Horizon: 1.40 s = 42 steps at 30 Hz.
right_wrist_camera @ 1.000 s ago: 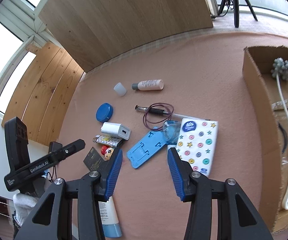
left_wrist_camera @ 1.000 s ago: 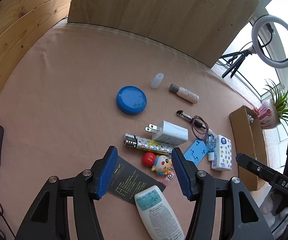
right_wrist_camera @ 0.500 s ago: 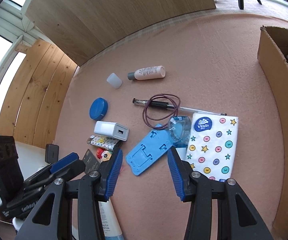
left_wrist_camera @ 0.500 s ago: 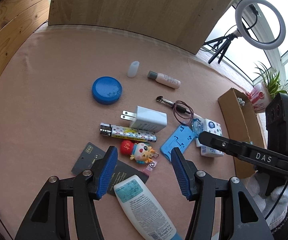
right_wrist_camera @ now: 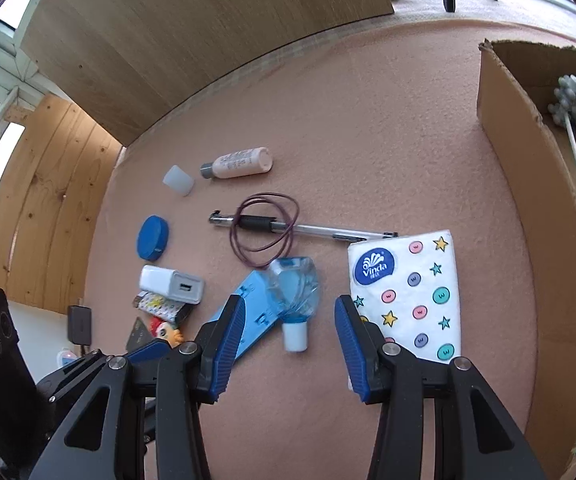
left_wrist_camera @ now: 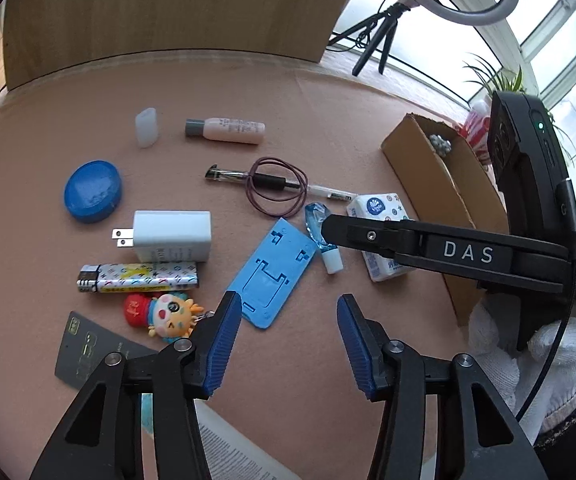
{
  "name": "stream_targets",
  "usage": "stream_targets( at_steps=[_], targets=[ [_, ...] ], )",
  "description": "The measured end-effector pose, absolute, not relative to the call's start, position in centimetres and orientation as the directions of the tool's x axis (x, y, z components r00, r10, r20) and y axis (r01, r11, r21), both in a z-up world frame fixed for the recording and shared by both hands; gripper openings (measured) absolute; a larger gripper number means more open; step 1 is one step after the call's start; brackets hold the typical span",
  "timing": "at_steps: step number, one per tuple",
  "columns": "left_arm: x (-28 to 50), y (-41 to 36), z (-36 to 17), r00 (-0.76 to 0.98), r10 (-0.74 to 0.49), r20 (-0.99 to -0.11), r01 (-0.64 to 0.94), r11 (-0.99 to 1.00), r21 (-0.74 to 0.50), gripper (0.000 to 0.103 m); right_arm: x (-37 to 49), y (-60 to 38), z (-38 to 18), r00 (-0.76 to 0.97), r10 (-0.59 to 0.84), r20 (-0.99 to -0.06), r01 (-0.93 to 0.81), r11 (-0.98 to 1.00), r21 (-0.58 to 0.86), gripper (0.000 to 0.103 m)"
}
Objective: Organize objects
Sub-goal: 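Grasp the clear blue-capped bottle with the right gripper while the left grasps the blue phone stand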
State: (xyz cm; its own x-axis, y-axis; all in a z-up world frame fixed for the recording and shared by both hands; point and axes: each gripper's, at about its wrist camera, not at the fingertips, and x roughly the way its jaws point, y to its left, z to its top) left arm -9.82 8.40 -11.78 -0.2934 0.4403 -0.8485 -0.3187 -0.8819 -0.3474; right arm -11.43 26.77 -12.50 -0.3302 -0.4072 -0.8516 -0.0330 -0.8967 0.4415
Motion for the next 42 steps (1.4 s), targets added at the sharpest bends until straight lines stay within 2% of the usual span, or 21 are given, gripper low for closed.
stream_targets(
  at_steps=[4, 16, 19, 25, 26, 32, 36, 37, 39, 41, 42],
  targets=[
    [-10.5, 10.0, -12.8, -0.277, 0.386, -0.880, -0.359, -0.891, -0.278, 0.053, -11.9, 27.4, -12.8, -0.329, -0.404, -0.854, -0.036, -0.898, 0.439, 0.033],
    [-12.6, 11.6, -14.6, -0.261, 0.319, -0.911, -0.432, -0.882, -0.185, 0.053, -12.2, 27.5, -12.8, -0.311, -0.438, -0.843, -0.026, -0.883, 0.469, 0.032],
    [-12.7, 11.5, -14.9, -0.277, 0.304, -0.912, -0.436, -0.885, -0.162, 0.045, -12.2, 27.1, -12.9, -0.302, -0.446, -0.843, -0.013, -0.882, 0.471, 0.032],
    [-12.6, 10.1, -14.8, -0.279, 0.326, -0.903, -0.414, -0.890, -0.194, 0.041, -12.5, 26.6, -13.8, -0.279, -0.445, -0.851, -0.014, -0.884, 0.467, 0.032],
    [-12.6, 9.7, -14.8, -0.287, 0.325, -0.901, -0.404, -0.894, -0.194, 0.034, -12.5, 26.5, -13.8, -0.278, -0.442, -0.853, -0.010, -0.886, 0.463, 0.032],
    [-12.7, 7.9, -14.8, -0.294, 0.342, -0.893, -0.347, -0.908, -0.234, 0.026, -12.6, 25.6, -13.7, -0.280, -0.419, -0.864, 0.019, -0.902, 0.431, 0.032],
    [-12.1, 7.7, -14.8, -0.282, 0.356, -0.891, -0.370, -0.897, -0.241, 0.028, -12.8, 25.1, -13.6, -0.285, -0.384, -0.878, 0.042, -0.920, 0.389, 0.032],
    [-12.0, 7.8, -14.7, -0.281, 0.355, -0.892, -0.377, -0.895, -0.237, 0.031, -12.8, 25.0, -13.5, -0.284, -0.374, -0.883, 0.050, -0.925, 0.376, 0.032],
    [-11.7, 8.3, -14.8, -0.278, 0.353, -0.893, -0.393, -0.891, -0.229, 0.045, -12.8, 24.3, -13.4, -0.283, -0.335, -0.898, 0.080, -0.942, 0.326, 0.029],
    [-11.6, 8.8, -14.8, -0.276, 0.347, -0.896, -0.408, -0.887, -0.218, 0.053, -12.6, 23.9, -13.3, -0.288, -0.308, -0.907, 0.107, -0.951, 0.289, 0.028],
    [-11.5, 9.1, -14.8, -0.282, 0.336, -0.899, -0.414, -0.887, -0.202, 0.054, -12.5, 23.8, -13.2, -0.289, -0.304, -0.908, 0.108, -0.952, 0.285, 0.028]
  ],
)
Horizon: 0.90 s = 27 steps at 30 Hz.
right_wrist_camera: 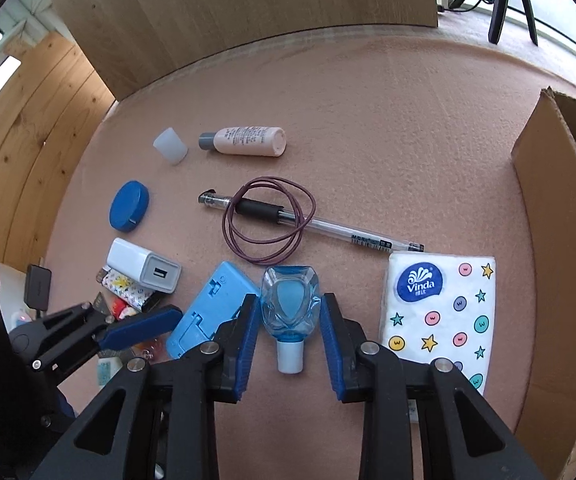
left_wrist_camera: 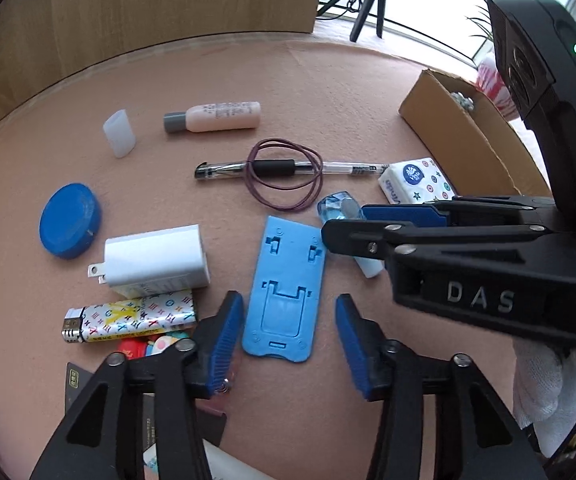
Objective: Organize objects
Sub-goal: 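Grasp the clear blue-capped bottle with the right gripper while the left grasps the blue phone stand, then carry the bottle and phone stand into the box with both grippers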
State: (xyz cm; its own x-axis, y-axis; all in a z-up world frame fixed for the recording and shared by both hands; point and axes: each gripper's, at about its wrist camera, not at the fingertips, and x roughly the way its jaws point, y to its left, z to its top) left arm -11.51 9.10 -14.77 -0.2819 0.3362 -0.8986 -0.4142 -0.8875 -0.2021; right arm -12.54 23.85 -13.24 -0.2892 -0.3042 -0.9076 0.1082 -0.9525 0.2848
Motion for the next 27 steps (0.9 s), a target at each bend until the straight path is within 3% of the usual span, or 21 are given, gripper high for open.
stream_targets(
  at_steps=[4, 7, 27],
  targets=[
    [-11.5, 10.4, -14.8, -0.306, 0.312, -0.899, -0.425, -0.890, -0.164, 0.054, -12.0, 24.4, -13.3, -0.292, -0.324, -0.900, 0.096, -0.946, 0.310, 0.028],
    [-11.5, 10.5, -14.8, -0.326, 0.290, -0.900, -0.418, -0.898, -0.138, 0.041, -11.6, 25.2, -13.5, -0.296, -0.347, -0.890, 0.079, -0.937, 0.339, 0.028],
    [-9.4, 7.0, -14.3, -0.306, 0.370, -0.877, -0.254, -0.920, -0.300, 0.040, -7.0, 27.6, -12.6, -0.320, -0.427, -0.846, 0.015, -0.895, 0.446, 0.028]
  ],
)
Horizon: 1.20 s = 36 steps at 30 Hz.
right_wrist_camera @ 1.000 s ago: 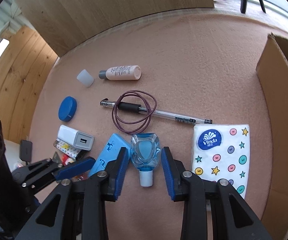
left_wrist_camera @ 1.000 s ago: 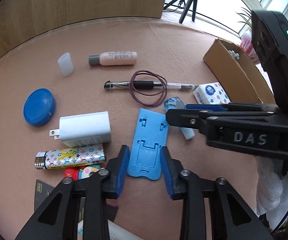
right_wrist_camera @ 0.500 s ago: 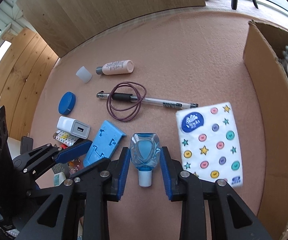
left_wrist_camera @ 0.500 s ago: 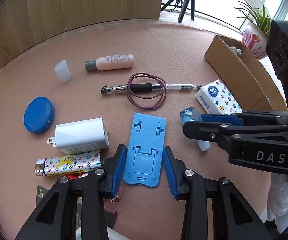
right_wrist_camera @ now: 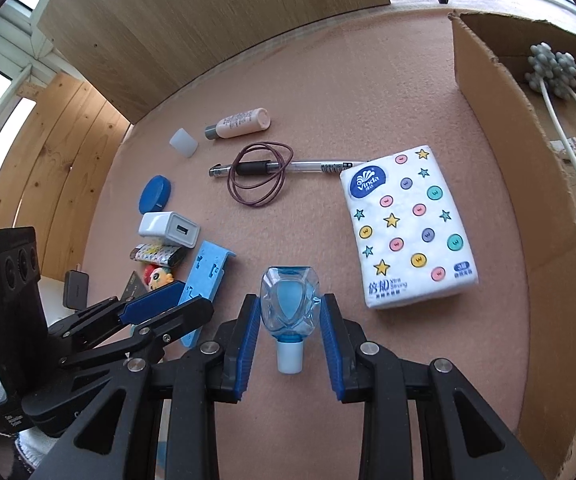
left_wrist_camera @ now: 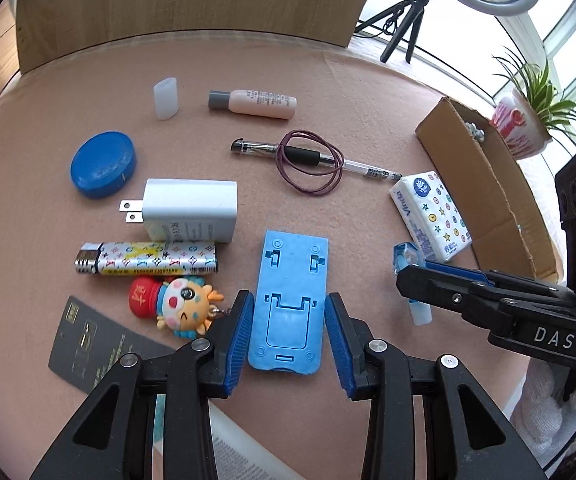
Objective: Organize objects
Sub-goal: 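Carry the bottle and phone stand into the box with both grippers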
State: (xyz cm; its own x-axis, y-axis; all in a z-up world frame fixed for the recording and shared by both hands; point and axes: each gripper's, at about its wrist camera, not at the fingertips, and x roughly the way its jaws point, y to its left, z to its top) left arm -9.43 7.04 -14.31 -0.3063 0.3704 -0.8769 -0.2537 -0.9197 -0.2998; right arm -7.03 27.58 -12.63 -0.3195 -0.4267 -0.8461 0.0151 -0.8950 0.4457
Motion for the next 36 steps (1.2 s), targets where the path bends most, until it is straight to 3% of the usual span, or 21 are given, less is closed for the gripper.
stream_targets(
  at_steps=[14, 36],
  targets=[
    [-8.9, 9.0, -9.7, -0.366, 0.426, -0.828, -0.279, -0.899, -0.339, 0.039, -3.6, 31.0, -8.0, -0.429, -0.435, -0.792, 0.024, -0.882, 0.471, 0.028],
    [-9.9, 23.8, -5.5, -0.346, 0.546, -0.763, -0.470, -0.805, -0.363, 0.040, 0.9, 44.3, -5.5, -0.571, -0.247, -0.783, -0.171, -0.897, 0.408, 0.028]
  ],
)
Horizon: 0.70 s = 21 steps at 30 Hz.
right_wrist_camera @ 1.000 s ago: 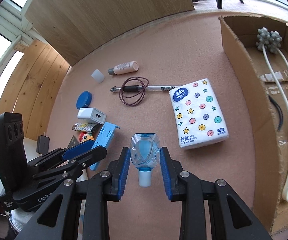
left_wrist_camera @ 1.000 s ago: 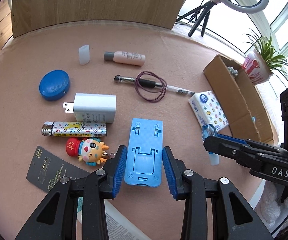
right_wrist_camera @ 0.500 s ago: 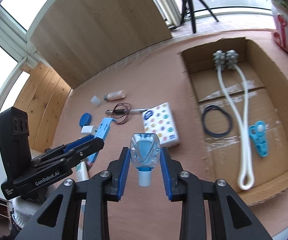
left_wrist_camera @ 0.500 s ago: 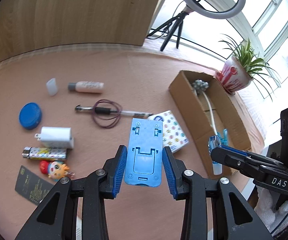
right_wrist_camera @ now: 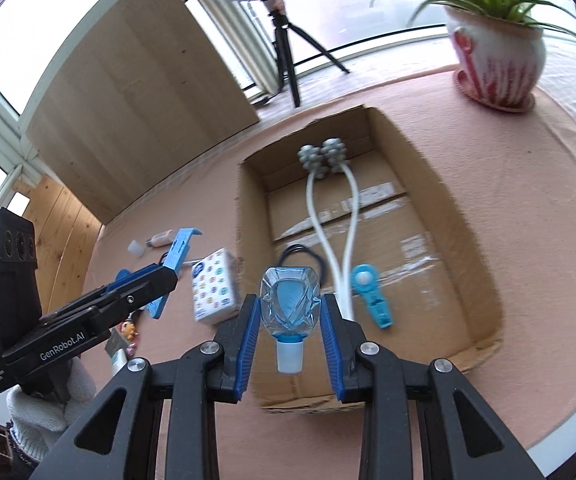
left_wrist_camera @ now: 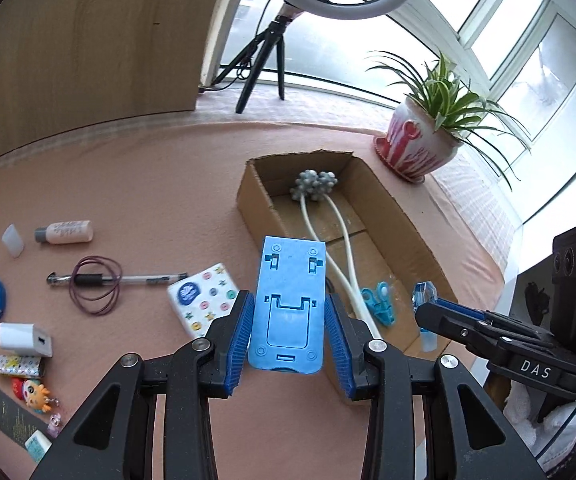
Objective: Organize objects
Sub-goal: 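Carry the bottle and phone stand into the box with both grippers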
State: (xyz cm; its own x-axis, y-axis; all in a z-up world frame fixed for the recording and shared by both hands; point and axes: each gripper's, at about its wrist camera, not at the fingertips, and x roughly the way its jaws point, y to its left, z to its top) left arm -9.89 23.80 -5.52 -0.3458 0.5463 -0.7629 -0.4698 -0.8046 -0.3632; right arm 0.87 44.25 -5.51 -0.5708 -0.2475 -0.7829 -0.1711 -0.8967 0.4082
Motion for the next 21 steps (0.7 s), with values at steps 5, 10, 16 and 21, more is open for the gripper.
stream_targets(
  at_steps=[5, 10, 16, 21],
  targets=[
    [-10.0, 27.4, -5.8, -0.323, 0.555, -0.767, -0.498, -0.789, -0.361, 0.040, 1.3, 46.6, -6.1, -0.571, -0.216, -0.792, -0.213, -0.892, 0.397, 0.028],
    [-10.2, 30.0, -7.0, -0.301, 0.547, -0.781, -0.511, -0.784, -0.352, 0.040, 1.7, 48.2, -6.7, -0.568, -0.201, -0.798, -0.237, -0.888, 0.393, 0.028],
    [-10.0, 32.1, -8.1, -0.280, 0.538, -0.795, -0.522, -0.781, -0.344, 0.040, 1.9, 49.5, -7.3, -0.566, -0.195, -0.801, -0.258, -0.881, 0.397, 0.028],
    [-10.0, 32.7, -8.4, -0.272, 0.533, -0.801, -0.525, -0.780, -0.341, 0.040, 1.7, 49.8, -7.6, -0.564, -0.196, -0.802, -0.259, -0.881, 0.397, 0.028]
  ],
)
